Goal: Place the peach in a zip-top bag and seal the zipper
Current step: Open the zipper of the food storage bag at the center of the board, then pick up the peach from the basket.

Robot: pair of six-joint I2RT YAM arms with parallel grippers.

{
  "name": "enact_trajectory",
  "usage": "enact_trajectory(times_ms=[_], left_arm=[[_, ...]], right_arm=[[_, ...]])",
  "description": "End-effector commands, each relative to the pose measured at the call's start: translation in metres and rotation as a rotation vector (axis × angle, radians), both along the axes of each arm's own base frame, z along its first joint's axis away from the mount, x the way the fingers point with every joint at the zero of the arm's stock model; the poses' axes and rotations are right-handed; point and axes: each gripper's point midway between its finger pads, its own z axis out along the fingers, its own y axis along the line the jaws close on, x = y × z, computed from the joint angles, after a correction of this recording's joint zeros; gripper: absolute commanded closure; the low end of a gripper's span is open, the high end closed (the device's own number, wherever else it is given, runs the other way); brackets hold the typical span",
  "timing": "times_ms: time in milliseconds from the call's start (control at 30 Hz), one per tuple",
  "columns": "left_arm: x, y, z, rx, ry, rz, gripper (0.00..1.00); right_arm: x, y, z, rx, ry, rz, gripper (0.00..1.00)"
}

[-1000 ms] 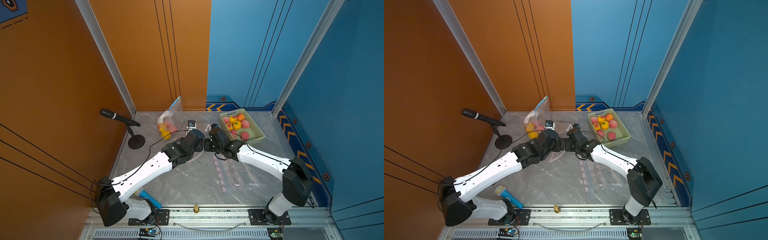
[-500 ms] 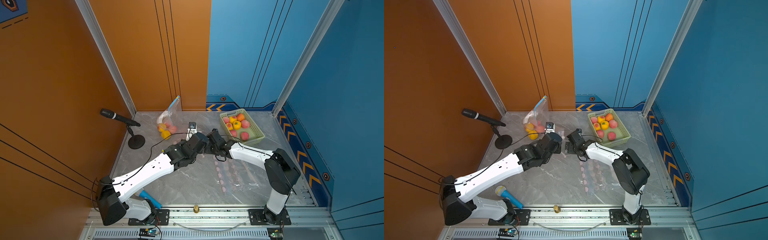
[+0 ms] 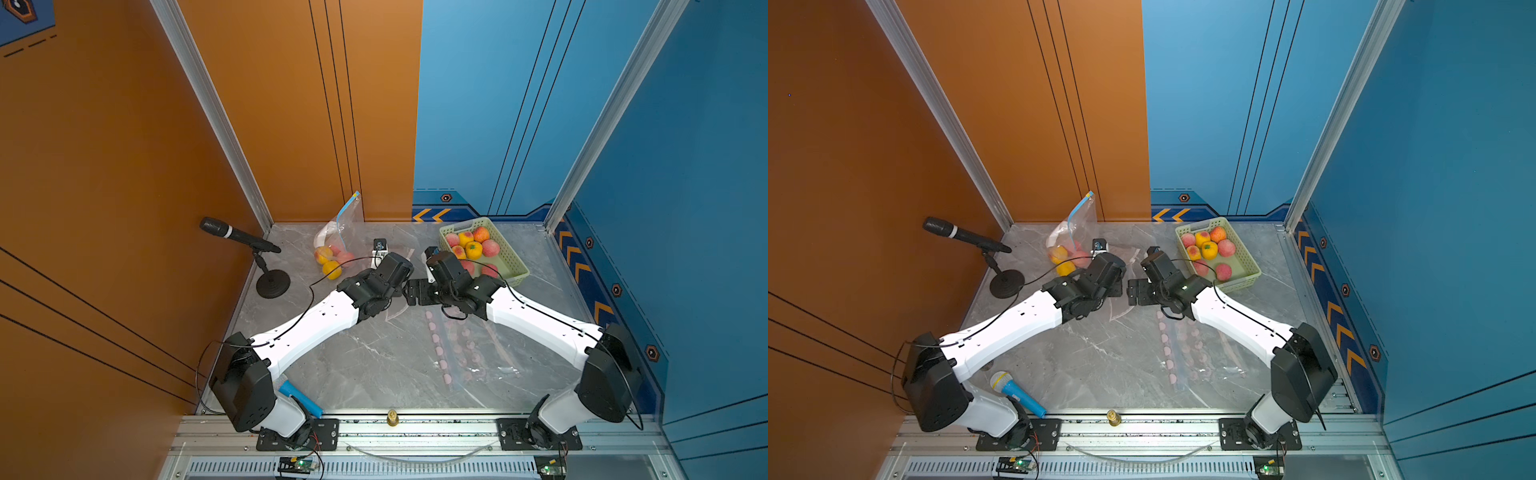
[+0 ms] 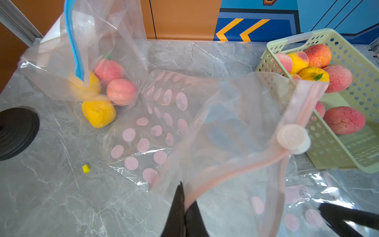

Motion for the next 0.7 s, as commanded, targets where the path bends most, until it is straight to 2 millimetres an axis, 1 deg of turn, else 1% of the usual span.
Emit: enact_trajectory(times_ms=[0, 33, 67, 133, 167, 233, 300, 367, 467, 567, 667], left_arm=[[0.004, -0.012, 0.014, -0.064, -0.022, -0.037, 1.00], [0.003, -0.013, 0.014, -0.067, -0.021, -0.041, 1.00], [0.003, -0.013, 0.015, -0.071, -0.020, -0.042, 1.00], [0.001, -0.013, 0.014, -0.080, -0.015, -0.042, 1.00], [0.000, -0.013, 0.013, -0.086, -0.011, -0.045, 1.00], [-0.002, -0.014, 0.012, -0.097, -0.005, -0.047, 1.00], [-0.003, -0.014, 0.012, -0.104, -0.002, -0.051, 1.00], [-0.004, -0.016, 0.013, -0.111, 0.000, -0.057, 1.00], [-0.004, -0.017, 0.013, -0.121, -0.001, -0.063, 1.00], [-0.004, -0.019, 0.012, -0.139, 0.000, -0.069, 1.00], [-0.004, -0.020, 0.011, -0.150, 0.004, -0.072, 1.00]], right_arm=[[-0.013, -0.020, -0.005, -0.029, 0.042, 0.006, 0.05], [-0.015, -0.023, -0.001, -0.016, 0.037, 0.003, 0.06], [-0.009, -0.035, 0.007, 0.007, 0.030, -0.026, 0.07], [-0.004, -0.051, 0.022, 0.053, 0.018, -0.059, 0.10], [0.000, -0.062, 0.029, 0.068, 0.009, -0.083, 0.11], [0.011, -0.089, 0.038, 0.060, -0.009, -0.154, 0.12], [0.022, -0.119, 0.037, 0.040, 0.002, -0.233, 0.14], [0.035, -0.148, 0.027, 0.018, 0.041, -0.304, 0.16], [0.053, -0.184, 0.005, -0.031, 0.112, -0.372, 0.19], [0.073, -0.214, -0.020, -0.102, 0.188, -0.413, 0.21], [0.092, -0.235, -0.045, -0.150, 0.271, -0.425, 0.22]])
